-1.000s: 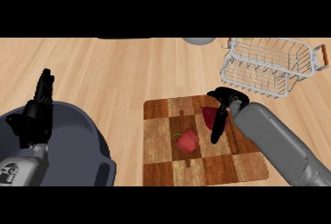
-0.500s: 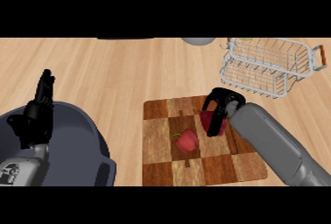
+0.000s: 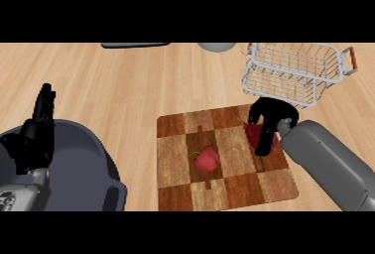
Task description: Pick the pear from the cutting board and place it in the tiered basket
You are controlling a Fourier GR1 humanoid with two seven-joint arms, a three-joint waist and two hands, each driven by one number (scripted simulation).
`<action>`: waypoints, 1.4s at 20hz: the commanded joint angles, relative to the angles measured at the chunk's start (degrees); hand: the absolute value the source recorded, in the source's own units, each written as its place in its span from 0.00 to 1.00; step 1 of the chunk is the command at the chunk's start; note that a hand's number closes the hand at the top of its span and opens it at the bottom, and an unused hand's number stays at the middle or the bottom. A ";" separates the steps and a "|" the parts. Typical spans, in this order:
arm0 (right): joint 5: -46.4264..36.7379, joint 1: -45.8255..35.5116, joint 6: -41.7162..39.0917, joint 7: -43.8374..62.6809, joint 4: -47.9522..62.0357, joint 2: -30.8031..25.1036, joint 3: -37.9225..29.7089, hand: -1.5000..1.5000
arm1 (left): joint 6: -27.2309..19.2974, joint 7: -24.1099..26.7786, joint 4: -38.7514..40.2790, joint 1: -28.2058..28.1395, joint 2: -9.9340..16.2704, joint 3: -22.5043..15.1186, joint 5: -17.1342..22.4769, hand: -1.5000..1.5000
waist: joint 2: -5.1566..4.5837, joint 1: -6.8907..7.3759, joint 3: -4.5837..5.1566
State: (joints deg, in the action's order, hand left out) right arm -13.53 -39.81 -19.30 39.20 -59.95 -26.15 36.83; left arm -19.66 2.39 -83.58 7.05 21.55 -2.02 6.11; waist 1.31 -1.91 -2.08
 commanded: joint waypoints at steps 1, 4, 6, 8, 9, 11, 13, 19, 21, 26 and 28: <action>-5.01 3.46 4.41 -8.47 -2.67 -12.42 -1.01 1.00 | 1.62 -4.42 4.98 -8.39 -4.78 -4.12 1.98 0.50 | -0.65 -3.74 1.91; -4.43 6.39 9.86 -14.30 -4.48 -16.67 -4.92 1.00 | 1.11 -4.16 3.92 -9.55 -5.79 -4.49 1.73 0.50 | -0.69 -4.43 1.89; -3.25 7.17 12.65 -17.31 -5.52 -19.79 -8.57 1.00 | 1.70 -4.56 3.11 -10.55 -4.72 -3.41 2.38 0.50 | -0.49 -4.15 1.93; 0.43 8.57 16.04 -19.28 -6.76 -19.64 -13.25 1.00 | 2.42 -3.39 3.27 -11.65 -5.00 -3.10 2.88 0.50 | -0.46 -4.73 1.99; 2.52 8.52 17.03 -20.23 -6.38 -20.33 -16.22 1.00 | 2.09 -4.73 2.45 -10.87 -5.18 -2.95 3.14 0.50 | -0.54 -4.67 1.90; 4.97 9.53 18.22 -22.05 -7.67 -22.14 -19.81 1.00 | 2.97 -4.61 2.36 -12.55 -4.37 -2.92 2.88 0.50 | -0.34 -4.96 1.94; 8.96 8.00 17.49 -22.06 -10.51 -23.72 -24.20 1.00 | 1.56 -3.58 2.30 -12.85 -5.59 -3.12 1.73 0.50 | 0.12 -5.79 2.11; 12.06 8.43 18.47 -26.53 -16.23 -31.02 -32.26 1.00 | 2.63 -4.17 2.06 -13.31 -5.14 -1.87 2.14 0.50 | 0.06 -5.66 2.21; 12.66 8.17 16.28 -27.63 -17.00 -35.04 -34.35 1.00 | 2.88 -4.45 0.91 -13.56 -5.61 -2.73 1.72 0.50 | -0.02 -5.03 2.20; 15.34 8.83 15.06 -24.70 -19.83 -37.98 -38.11 1.00 | 2.66 -3.73 0.98 -13.05 -7.06 -3.13 0.77 0.50 | -0.51 -3.57 2.28; 16.56 9.42 14.68 -24.16 -20.60 -37.90 -38.94 1.00 | 2.90 -4.26 1.09 -12.61 -7.80 -4.20 0.10 0.50 | -0.67 -3.44 2.23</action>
State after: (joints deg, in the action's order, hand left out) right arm 1.11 -30.81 -3.73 13.83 -78.71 -62.37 0.23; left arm -18.97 1.90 -88.02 1.43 20.86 1.72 5.24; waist 2.14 -5.87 -1.57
